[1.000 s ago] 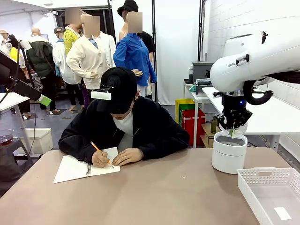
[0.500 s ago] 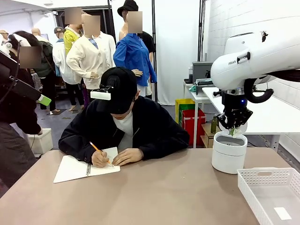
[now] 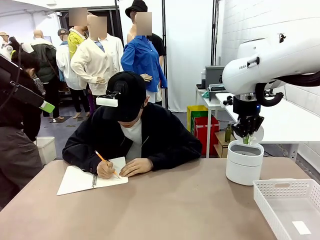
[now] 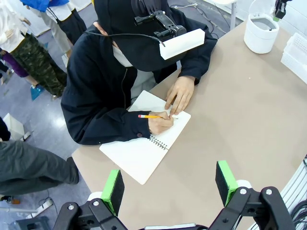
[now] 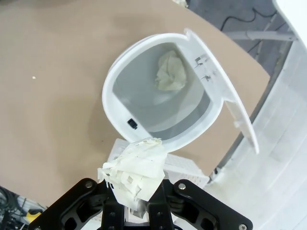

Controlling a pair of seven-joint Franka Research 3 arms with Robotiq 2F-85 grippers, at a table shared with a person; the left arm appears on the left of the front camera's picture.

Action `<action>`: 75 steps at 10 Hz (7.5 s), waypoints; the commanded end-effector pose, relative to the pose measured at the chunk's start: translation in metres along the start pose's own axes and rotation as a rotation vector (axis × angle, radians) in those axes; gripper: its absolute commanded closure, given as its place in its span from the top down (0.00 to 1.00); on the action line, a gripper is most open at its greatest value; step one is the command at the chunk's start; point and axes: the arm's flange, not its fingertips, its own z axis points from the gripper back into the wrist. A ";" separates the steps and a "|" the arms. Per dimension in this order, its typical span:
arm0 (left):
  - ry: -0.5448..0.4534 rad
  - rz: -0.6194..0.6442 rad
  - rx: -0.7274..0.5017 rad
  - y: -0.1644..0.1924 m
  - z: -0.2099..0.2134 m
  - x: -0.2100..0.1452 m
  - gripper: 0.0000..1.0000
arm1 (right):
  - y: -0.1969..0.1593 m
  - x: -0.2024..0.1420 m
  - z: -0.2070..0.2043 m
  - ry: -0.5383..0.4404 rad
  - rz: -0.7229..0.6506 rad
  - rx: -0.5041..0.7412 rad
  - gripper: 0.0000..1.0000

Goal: Sort the paper based on its condition.
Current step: If a person hands you a paper, place it in the Organizing basket , and if it's crumpled, put it in the Trash can.

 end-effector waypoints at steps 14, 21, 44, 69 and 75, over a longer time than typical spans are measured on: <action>-0.014 0.004 -0.002 0.000 -0.001 0.001 1.00 | -0.020 0.010 -0.031 0.009 0.033 -0.069 0.40; -0.014 0.004 -0.002 0.000 -0.001 0.001 1.00 | -0.013 0.006 -0.034 0.027 0.072 -0.080 1.00; -0.014 0.004 -0.002 0.000 -0.001 0.001 1.00 | 0.075 -0.039 0.013 -0.008 0.107 0.137 1.00; -0.014 0.004 -0.002 0.000 -0.001 0.001 1.00 | 0.197 -0.014 0.201 -0.754 0.453 0.182 1.00; -0.014 0.004 -0.002 0.000 -0.001 0.001 1.00 | 0.197 -0.014 0.201 -0.754 0.453 0.182 1.00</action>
